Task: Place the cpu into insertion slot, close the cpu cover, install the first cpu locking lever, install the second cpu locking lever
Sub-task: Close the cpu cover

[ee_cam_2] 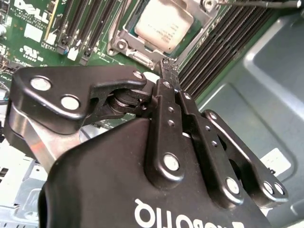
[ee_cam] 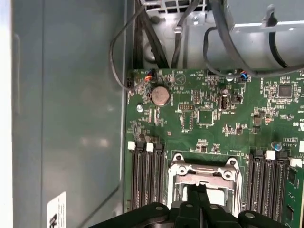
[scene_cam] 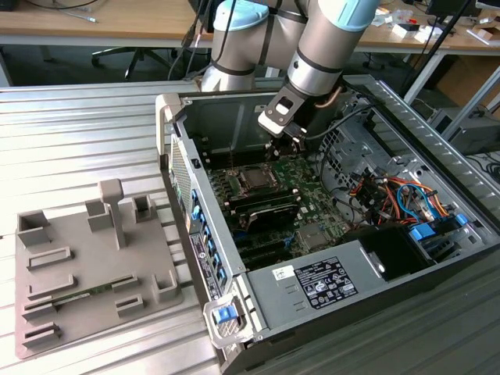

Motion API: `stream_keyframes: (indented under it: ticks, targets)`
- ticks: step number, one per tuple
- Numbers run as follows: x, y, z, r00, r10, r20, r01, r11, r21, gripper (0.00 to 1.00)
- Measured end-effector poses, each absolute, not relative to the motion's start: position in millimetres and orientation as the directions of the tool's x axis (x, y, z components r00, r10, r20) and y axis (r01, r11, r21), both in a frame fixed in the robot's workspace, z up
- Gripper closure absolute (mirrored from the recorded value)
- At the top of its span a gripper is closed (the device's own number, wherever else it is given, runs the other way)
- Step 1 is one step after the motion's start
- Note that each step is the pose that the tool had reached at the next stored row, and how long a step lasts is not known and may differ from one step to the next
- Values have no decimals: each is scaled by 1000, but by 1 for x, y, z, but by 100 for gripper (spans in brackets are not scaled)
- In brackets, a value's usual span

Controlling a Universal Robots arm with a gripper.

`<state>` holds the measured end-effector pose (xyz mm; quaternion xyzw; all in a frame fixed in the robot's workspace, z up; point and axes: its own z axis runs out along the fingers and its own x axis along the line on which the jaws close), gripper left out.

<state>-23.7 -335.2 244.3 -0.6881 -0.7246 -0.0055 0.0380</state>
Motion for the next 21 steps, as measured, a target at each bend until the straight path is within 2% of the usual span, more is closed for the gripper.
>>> stream_keyframes:
  ticks: [19, 21]
  targets:
    - [-50, -338, 231, -95, 994, 63, 994, 98, -44, 89]
    - [-58, -339, 222, -95, 993, 63, 994, 98, -44, 89]
